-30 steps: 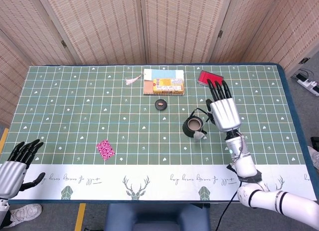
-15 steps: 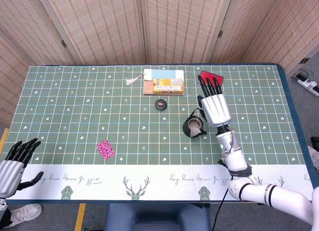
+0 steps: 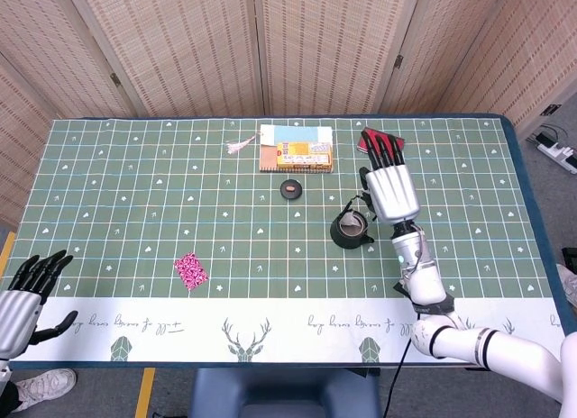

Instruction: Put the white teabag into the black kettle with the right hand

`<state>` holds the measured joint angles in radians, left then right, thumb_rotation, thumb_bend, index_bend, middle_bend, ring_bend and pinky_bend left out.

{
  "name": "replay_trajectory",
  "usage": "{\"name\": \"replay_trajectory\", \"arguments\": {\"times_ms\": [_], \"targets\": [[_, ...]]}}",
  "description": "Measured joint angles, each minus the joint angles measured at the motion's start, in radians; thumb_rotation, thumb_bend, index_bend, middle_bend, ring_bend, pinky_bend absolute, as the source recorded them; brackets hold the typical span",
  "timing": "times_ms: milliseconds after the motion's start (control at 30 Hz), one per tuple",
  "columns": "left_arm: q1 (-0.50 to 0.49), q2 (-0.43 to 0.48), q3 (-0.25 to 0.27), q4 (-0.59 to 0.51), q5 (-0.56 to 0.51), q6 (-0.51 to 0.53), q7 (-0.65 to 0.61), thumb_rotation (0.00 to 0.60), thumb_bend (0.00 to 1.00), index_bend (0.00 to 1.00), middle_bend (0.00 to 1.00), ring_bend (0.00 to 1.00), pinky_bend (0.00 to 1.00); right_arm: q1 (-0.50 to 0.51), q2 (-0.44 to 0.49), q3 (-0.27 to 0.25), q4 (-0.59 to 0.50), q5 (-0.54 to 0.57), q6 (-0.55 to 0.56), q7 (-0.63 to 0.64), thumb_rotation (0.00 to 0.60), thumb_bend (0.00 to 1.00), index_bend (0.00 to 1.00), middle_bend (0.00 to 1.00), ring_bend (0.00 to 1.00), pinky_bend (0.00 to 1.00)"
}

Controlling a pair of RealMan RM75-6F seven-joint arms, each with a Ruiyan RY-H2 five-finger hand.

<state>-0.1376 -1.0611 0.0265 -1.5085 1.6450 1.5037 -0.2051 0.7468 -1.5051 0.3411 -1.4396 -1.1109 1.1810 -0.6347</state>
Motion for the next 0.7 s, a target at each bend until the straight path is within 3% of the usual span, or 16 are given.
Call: {"name": "replay_trajectory", "arguments": {"times_ms": [433,700], "targets": [[0.002,-0.002,0.002,-0.003,0.006,0.005,0.012,0.600,0.28,0.00,0.00,0.07,0.04,-0.013,-0.013,-0.064,0.028,-0.046,0.005,0.035,0.600,0.43,0.65,0.02,0.00,0.00],[0.002,-0.004,0.003,-0.004,0.011,0.005,0.020,0.600,0.28,0.00,0.00,0.07,0.04,-0.036,0.028,-0.082,-0.029,-0.091,0.047,0.041,0.600,0.43,0.65,0.02,0.00,0.00]]}}
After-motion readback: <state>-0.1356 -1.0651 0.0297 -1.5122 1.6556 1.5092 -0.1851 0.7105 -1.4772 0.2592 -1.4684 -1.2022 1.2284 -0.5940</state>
